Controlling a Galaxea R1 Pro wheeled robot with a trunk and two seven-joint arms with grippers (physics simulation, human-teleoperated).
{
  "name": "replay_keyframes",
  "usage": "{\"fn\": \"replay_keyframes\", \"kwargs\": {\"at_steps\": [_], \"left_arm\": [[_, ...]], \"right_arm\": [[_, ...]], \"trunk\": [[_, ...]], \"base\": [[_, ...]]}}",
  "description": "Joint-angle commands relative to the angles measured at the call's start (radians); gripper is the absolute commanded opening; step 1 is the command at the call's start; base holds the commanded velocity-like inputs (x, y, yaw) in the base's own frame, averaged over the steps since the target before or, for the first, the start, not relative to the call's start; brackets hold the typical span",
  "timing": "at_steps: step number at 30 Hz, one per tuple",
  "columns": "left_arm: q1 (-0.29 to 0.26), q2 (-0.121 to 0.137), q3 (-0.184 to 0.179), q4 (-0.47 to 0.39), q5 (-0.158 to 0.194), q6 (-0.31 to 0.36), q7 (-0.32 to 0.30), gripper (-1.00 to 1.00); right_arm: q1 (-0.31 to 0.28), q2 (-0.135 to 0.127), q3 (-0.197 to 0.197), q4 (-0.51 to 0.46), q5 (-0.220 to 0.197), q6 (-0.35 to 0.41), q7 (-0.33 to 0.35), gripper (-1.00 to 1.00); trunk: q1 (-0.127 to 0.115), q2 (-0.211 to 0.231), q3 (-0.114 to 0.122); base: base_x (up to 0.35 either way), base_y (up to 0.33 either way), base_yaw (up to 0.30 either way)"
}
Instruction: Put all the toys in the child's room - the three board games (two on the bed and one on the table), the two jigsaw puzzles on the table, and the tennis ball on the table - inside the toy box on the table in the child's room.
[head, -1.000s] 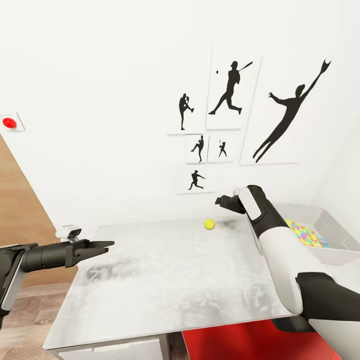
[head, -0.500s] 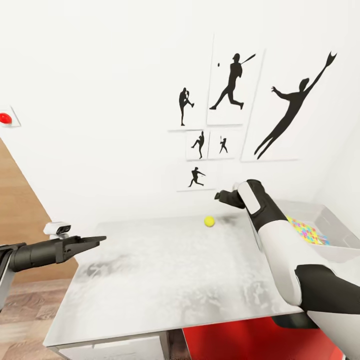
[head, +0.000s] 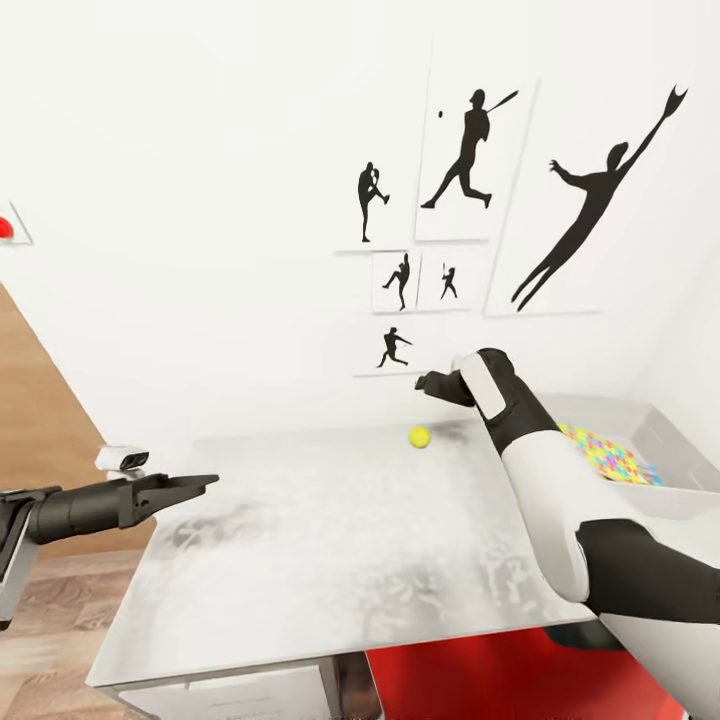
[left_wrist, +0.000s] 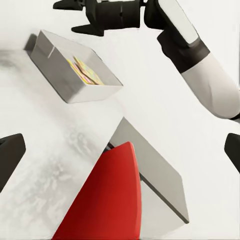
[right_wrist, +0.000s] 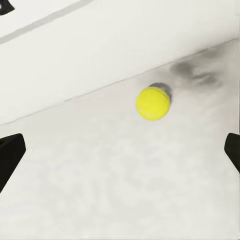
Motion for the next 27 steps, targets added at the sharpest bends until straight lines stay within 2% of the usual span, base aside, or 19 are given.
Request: {"fn": "replay_keyframes", "kwargs": {"at_steps": [1,5,9,27], "left_arm": [[-0.001,-0.001,-0.008,0.000,-0.001,0.011,-0.004,1.00],[-0.001,-0.009,-0.080,0.000,-0.001,0.010,-0.004,1.00],[-0.001,-0.014,-0.109,0.000,-0.002,0.008,-0.004,1.00],[-0.006,-0.035,-0.120,0.010,-0.004,0.020,-0.004,1.00]], "right_arm": [[-0.003,0.004,0.008,-0.001,0.001,0.002,-0.010,1.00],[-0.008,0.025,0.035,0.000,0.075,0.001,-0.011,1.00],[-0.009,0.033,0.042,0.001,0.099,0.001,-0.011,1.00],[-0.022,0.033,0.050,0.001,0.109,0.008,-0.011,1.00]], "trunk": [[0.001,-0.002,-0.004],[0.001,-0.002,-0.010],[0.001,-0.002,-0.017],[0.001,-0.002,-0.046]], "base": [[0.000,0.000,0.000],[0.000,0.000,0.000],[0.000,0.000,0.000],[0.000,0.000,0.000]]}}
